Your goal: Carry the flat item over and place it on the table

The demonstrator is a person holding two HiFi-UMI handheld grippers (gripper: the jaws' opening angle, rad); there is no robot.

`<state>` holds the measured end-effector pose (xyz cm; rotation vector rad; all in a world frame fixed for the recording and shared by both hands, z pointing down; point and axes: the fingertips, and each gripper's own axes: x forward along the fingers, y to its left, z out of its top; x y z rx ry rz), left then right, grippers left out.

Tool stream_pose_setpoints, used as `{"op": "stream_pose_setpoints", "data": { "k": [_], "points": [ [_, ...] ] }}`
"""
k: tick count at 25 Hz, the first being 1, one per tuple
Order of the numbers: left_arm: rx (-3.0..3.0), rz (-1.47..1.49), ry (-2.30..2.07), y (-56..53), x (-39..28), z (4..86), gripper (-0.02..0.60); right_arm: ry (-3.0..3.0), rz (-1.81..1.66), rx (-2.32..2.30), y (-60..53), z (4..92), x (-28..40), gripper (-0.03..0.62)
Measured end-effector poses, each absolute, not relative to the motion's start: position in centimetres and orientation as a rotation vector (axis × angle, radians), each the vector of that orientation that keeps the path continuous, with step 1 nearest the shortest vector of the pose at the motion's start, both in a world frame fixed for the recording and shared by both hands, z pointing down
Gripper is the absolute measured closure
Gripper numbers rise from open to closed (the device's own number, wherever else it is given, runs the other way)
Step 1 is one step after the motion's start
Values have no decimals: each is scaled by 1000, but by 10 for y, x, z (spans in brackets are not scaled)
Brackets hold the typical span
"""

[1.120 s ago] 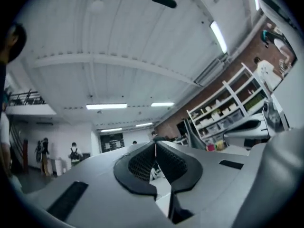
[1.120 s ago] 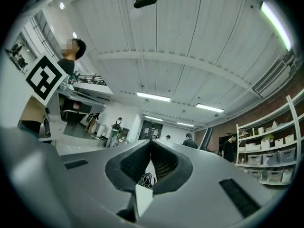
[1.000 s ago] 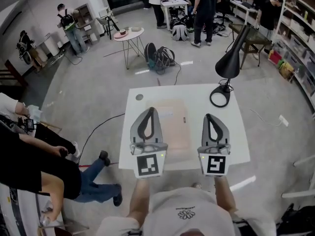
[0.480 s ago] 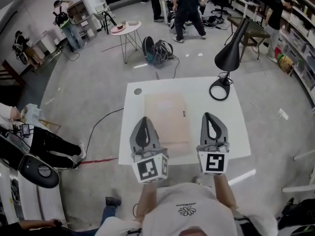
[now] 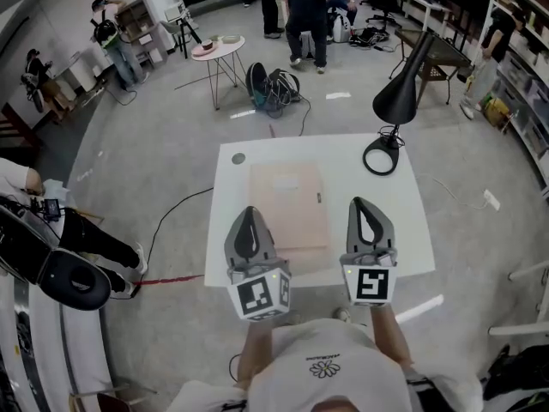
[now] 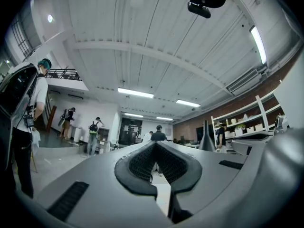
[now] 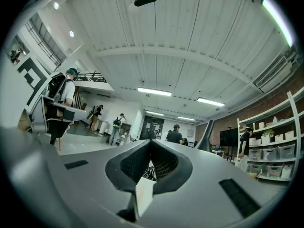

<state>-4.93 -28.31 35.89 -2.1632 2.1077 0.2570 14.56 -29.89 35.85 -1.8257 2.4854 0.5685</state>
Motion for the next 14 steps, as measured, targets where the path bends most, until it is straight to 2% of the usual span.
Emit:
{"op": "stream_pose_setpoints", "data": {
  "k": [14],
  "points": [
    [-2173, 255, 2111, -281, -49, 356, 566, 2478, 546, -1841, -297, 356, 148, 583]
  ]
}}
